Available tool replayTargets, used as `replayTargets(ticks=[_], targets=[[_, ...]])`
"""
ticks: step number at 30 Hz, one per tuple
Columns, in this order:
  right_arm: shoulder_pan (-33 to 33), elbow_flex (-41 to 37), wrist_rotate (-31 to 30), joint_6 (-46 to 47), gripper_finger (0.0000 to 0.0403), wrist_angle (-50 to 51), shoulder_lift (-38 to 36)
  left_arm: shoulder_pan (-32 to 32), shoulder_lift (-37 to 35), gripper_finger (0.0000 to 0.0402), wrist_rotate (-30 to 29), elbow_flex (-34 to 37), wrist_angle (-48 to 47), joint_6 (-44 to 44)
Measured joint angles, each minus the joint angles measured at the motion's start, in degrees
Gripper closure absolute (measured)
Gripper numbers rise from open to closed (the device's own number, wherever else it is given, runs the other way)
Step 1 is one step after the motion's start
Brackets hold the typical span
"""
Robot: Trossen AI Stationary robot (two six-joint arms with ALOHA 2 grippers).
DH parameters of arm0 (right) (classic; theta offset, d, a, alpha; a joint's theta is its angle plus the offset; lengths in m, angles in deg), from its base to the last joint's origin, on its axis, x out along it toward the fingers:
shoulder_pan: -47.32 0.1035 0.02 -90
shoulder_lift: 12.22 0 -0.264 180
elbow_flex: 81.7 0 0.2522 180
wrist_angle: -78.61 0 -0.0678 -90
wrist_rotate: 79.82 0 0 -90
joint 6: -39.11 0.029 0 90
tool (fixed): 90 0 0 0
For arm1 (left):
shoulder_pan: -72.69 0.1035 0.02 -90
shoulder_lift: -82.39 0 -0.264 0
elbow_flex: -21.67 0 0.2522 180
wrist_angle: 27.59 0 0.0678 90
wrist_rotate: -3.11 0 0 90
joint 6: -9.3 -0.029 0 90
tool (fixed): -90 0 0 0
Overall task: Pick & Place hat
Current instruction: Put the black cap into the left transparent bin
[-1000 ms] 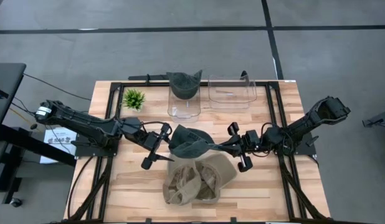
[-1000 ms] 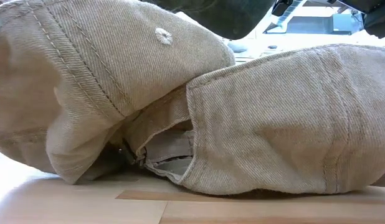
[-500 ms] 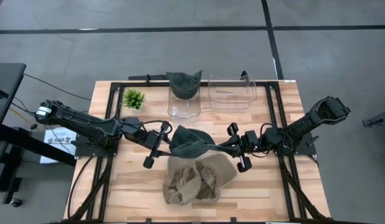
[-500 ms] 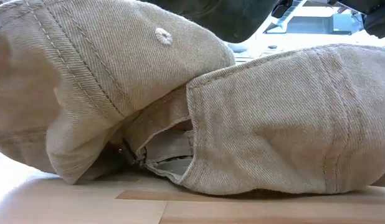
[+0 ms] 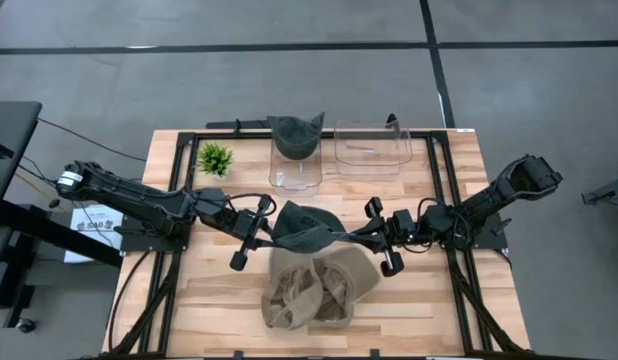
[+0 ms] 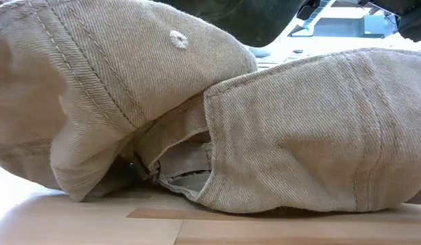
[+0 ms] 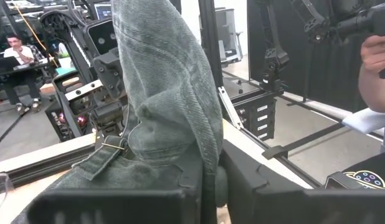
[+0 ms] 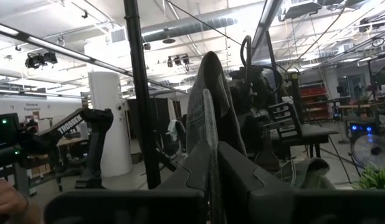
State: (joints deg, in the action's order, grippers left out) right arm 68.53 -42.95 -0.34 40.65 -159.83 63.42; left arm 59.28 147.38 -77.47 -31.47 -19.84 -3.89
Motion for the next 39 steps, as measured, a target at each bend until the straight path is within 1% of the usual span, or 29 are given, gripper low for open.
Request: replayTargets(ticks=[2,4,10,13,18,20,27,32,35,39], targets=[[0.00,0.00,0.00,-0.01,0.0384,0.04,0.00,0.00,0.00,0.0346,0.02,0.00,-0.02,-0.02],[0.00,0.00,0.00,-0.02,0.0380,0.23,0.00,-0.02,0.00,0.0343,0.02,0.00,-0.02,-0.02],[0.00,0.00,0.00,-0.02,0.0371,0.81,0.00,0.00,0.00,0.0371,0.02,0.00,-0.02,-0.02],[0.00,0.02,-0.01,-0.02,0.0363,1.74,0.00,0.00,0.00,0.0374,0.02,0.00,-0.02,-0.02],[0.00,0.02,-0.02,0.02,0.0336,1.92,0.44,0.00,0.00,0.0346,-0.01,0.00,-0.02,-0.02],[0.02,0.02,-0.02,0.00,0.0323,1.98,0.48,0.01,0.00,0.0342,-0.01,0.00,-0.02,-0.02],[0.02,0.02,0.00,-0.02,0.0279,2.46,0.50,0.00,-0.02,0.0365,-0.01,0.00,-0.02,-0.02],[0.02,0.02,0.00,-0.02,0.0265,2.62,0.50,0.02,-0.02,0.0368,-0.02,0.00,0.01,0.01],[0.02,0.02,0.00,-0.02,0.0264,2.83,0.50,0.00,-0.02,0.0357,-1.94,0.01,0.11,-0.02],[0.02,0.02,0.00,-0.03,0.0270,2.82,0.50,0.00,-0.02,0.0351,-8.04,0.00,0.93,-0.02]])
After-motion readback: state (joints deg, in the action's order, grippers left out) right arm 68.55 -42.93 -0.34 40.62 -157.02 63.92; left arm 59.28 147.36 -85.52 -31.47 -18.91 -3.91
